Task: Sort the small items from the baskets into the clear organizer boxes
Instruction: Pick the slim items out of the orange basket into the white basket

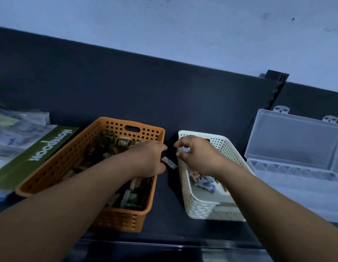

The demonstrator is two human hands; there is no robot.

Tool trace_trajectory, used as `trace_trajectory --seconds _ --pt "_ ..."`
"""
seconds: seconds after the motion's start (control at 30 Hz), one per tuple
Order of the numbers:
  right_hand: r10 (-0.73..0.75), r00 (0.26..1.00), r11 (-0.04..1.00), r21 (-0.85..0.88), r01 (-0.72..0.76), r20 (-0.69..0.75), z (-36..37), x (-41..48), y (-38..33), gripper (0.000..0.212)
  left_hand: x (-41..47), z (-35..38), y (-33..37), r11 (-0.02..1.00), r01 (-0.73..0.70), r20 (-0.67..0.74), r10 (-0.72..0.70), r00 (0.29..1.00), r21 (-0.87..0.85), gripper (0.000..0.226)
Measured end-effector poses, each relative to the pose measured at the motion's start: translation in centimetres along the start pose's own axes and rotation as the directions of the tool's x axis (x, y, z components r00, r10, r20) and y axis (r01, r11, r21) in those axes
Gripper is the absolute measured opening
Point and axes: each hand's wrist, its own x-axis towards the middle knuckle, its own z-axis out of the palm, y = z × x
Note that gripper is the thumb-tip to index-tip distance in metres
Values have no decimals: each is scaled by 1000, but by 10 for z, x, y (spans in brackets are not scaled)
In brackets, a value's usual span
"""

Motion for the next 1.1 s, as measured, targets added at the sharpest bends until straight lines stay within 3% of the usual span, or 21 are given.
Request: trace_trajectory --seconds 0.17,0.3,0.4,0.5,0.63,0.77,0.93,1.1 --pt "-42 999 980 -191 48 33 7 16 -11 32 -14 -11 -26 989 33 -48 -40 998 -145 66" --pt "-64 992 931 -352 99 108 14 36 -31 29 -27 -28 -48 983 60 -189 -93 978 -175 60" --pt "44 983 909 -415 34 177 24 51 -43 18 -39 -37 -68 985 109 -261 -141 955 -131 57" --pt "178 950 898 -436 -50 257 36 61 -52 23 -50 -35 -79 980 123 -259 -161 952 -158 57" --pt "163 904 884 -466 44 394 49 65 -61 15 -59 -27 -82 973 109 -257 -160 953 -202 56" --pt "177 882 844 -529 93 437 61 67 -52 29 -64 -26 -90 965 93 -276 -162 947 -246 55" --pt "190 934 921 -385 -63 303 63 68 -37 21 -66 -26 -96 962 84 -266 -155 951 -259 55" --pt "234 956 971 4 -239 175 55 54 -36 24 -65 -21 -94 962 81 -249 -148 957 -261 54"
